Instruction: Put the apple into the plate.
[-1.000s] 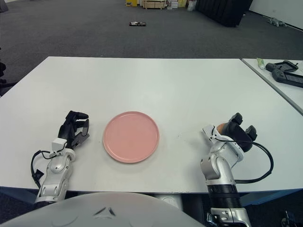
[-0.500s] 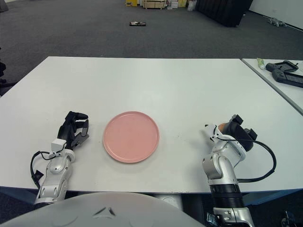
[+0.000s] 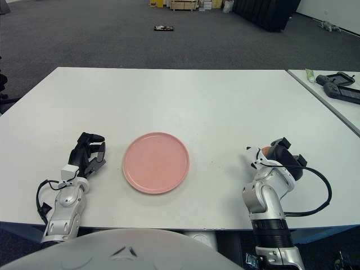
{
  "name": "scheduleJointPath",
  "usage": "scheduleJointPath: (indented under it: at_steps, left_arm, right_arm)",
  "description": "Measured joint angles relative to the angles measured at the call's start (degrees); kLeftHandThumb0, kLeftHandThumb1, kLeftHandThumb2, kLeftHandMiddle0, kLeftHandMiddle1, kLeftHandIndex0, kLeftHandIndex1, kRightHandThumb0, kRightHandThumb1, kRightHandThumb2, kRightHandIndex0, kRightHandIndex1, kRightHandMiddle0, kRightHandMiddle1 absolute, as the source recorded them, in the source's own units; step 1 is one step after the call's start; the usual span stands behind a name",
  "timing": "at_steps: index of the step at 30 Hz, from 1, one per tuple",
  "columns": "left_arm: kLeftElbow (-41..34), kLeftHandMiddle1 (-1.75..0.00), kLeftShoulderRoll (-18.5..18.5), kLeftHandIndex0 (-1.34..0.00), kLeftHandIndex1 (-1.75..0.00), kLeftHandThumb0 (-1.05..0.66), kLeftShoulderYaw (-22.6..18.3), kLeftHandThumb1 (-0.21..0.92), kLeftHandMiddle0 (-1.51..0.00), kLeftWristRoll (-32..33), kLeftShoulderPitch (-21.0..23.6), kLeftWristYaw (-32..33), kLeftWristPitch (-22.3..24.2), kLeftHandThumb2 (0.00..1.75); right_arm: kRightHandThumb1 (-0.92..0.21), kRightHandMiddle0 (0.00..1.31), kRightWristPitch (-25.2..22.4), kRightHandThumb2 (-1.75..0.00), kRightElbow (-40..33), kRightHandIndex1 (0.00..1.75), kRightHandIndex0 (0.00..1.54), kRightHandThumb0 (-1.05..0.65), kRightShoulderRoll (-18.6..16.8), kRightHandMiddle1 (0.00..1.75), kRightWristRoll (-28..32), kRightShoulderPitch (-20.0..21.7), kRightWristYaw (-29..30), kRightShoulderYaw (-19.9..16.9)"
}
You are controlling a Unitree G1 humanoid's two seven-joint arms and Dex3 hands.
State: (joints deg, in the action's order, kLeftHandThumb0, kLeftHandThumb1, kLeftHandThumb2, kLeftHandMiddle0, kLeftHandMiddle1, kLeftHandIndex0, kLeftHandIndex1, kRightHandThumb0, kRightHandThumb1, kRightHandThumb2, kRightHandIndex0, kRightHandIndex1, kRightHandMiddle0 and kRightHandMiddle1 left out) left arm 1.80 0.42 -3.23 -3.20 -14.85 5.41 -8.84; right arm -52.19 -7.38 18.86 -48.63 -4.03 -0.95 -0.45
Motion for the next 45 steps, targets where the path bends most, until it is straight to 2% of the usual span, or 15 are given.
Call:
scheduleJointPath:
  at_steps: [3,7,10,12,15,16,17,18,19,22,25,30,38,45]
  left_arm:
    - [0.00,-1.69,0.00,-0.27,-1.75,-0.37,-0.01,0.79,-0.47,0.00,-0.01,0.00,0.00,0.72]
    - [-0.01,-1.69,0.00,-0.27,-1.75,-0.37,0.00,0.79,-0.47,-0.01,-0.01,0.00,0.01,0.72]
    - [-0.05,-1.68,-0.03,-0.27,-1.75,-0.37,-0.01,0.79,-0.47,-0.01,-0.02,0.03,0.06,0.71]
    - [-0.07,-1.68,-0.03,-0.27,-1.75,-0.37,-0.02,0.79,-0.47,-0.01,-0.01,0.08,0.09,0.71]
    - [-0.07,-1.68,-0.04,-0.27,-1.75,-0.36,-0.02,0.80,-0.47,-0.01,-0.01,0.10,0.09,0.70]
    - [-0.06,-1.68,-0.04,-0.27,-1.75,-0.36,-0.02,0.80,-0.48,-0.01,-0.01,0.10,0.06,0.70]
    - [-0.01,-1.69,-0.04,-0.27,-1.75,-0.36,-0.02,0.80,-0.49,-0.01,-0.01,0.10,-0.04,0.70]
    - [0.07,-1.69,-0.04,-0.27,-1.75,-0.36,-0.03,0.79,-0.50,0.00,-0.01,0.10,-0.23,0.71]
    - [0.22,-1.69,-0.04,-0.27,-1.75,-0.37,-0.05,0.79,-0.50,0.00,-0.01,0.10,-0.52,0.71]
    - [0.51,-1.69,-0.04,-0.28,-1.75,-0.37,-0.12,0.78,-0.50,0.05,-0.02,0.10,-1.03,0.72]
    - [0.56,-1.70,-0.04,-0.28,-1.75,-0.37,-0.17,0.77,-0.49,0.19,-0.01,0.10,-1.09,0.73]
    - [0.62,-1.70,-0.05,-0.28,-1.75,-0.37,-0.24,0.77,-0.50,0.45,-0.01,0.10,-1.17,0.74]
    - [0.69,-1.69,-0.02,-0.30,-1.75,-0.37,-0.25,0.75,-0.52,0.50,0.00,0.08,-1.33,0.77]
    - [0.69,-1.68,-0.03,-0.30,-1.75,-0.37,-0.31,0.75,-0.52,0.49,0.00,0.09,-1.33,0.77]
  right_arm:
    - [-0.92,0.72,-0.72,-0.86,-0.30,1.04,0.24,-0.78,0.13,1.74,-0.04,0.04,-0.21,0.05]
    - [-0.92,0.85,-0.87,-0.85,-0.57,1.04,0.29,-0.76,0.22,1.75,-0.03,0.02,-0.03,0.06]
    - [-0.92,0.88,0.19,-0.82,-0.74,1.04,0.32,-0.74,0.23,1.75,0.02,-0.30,1.09,0.03]
    - [-0.92,0.85,0.83,-0.79,-0.74,1.04,0.33,-0.73,0.21,1.75,0.08,-0.51,1.95,-0.03]
    - [-0.91,0.70,1.88,-0.72,-0.43,1.06,0.36,-0.73,0.05,1.75,0.23,-0.81,4.09,-0.31]
    - [-0.88,0.65,2.22,-0.71,-0.17,1.31,0.46,-0.72,-0.08,1.75,0.23,-0.91,5.21,-0.40]
    - [-0.87,0.63,2.59,-0.71,0.14,1.39,0.49,-0.71,-0.22,1.75,0.22,-1.01,6.37,-0.48]
    - [-0.82,0.63,3.12,-0.73,0.50,1.52,0.69,-0.70,-0.39,1.75,0.21,-1.17,8.02,-0.59]
    - [-0.78,0.63,3.72,-0.75,0.90,1.60,0.82,-0.69,-0.59,1.75,0.22,-1.34,9.58,-0.76]
    - [-0.49,0.60,5.75,-1.10,2.03,1.70,1.01,-0.55,-1.23,1.75,0.27,-1.69,14.15,-1.55]
    - [-0.31,0.66,7.19,-1.32,2.31,1.73,1.16,-0.53,-1.81,1.75,0.58,-1.89,17.21,-2.53]
    - [-0.24,0.68,9.23,-1.41,1.67,1.74,1.22,-0.52,-3.59,1.75,1.35,-2.14,21.03,-4.28]
    - [-0.24,0.67,14.02,-1.41,0.74,1.75,1.21,-0.51,-7.57,1.75,5.76,-2.09,26.71,-7.88]
    - [-0.24,0.67,19.88,-1.41,0.83,1.75,1.21,-0.50,-8.88,1.75,8.17,-2.07,32.22,-9.66]
